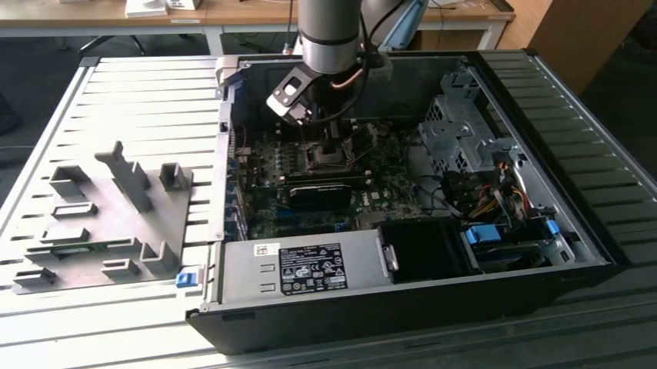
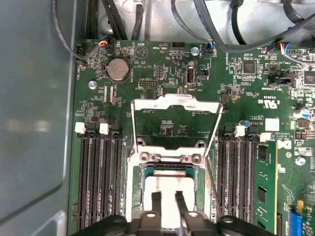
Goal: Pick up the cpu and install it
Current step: 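Place the cpu into insertion slot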
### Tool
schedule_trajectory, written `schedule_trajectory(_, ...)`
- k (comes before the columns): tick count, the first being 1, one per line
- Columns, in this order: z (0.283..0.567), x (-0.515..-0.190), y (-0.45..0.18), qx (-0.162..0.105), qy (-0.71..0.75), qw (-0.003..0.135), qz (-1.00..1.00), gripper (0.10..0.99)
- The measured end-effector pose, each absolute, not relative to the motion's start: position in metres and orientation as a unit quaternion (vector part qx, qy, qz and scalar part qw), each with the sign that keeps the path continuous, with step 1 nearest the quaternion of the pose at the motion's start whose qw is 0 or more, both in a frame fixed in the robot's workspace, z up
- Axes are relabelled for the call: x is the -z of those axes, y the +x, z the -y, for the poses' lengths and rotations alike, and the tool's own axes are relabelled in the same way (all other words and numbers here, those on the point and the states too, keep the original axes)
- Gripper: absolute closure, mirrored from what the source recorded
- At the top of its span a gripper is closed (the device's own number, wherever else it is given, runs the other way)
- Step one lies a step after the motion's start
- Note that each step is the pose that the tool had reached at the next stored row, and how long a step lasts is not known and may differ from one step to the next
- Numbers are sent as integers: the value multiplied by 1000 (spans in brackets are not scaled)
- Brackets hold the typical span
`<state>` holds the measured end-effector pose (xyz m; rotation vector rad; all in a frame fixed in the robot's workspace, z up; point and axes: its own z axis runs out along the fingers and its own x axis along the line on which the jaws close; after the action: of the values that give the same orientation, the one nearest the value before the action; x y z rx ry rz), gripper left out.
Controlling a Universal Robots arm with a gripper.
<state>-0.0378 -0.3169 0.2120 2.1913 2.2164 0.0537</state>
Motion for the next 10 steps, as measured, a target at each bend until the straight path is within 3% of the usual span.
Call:
schedule_trajectory(1, 317, -213, -38, -16, 703, 11, -711, 843)
schedule_trajectory(3, 317, -215, -37, -15, 703, 10, -711, 961)
schedule_trajectory(10, 317, -220, -37, -12, 703, 7, -711, 980)
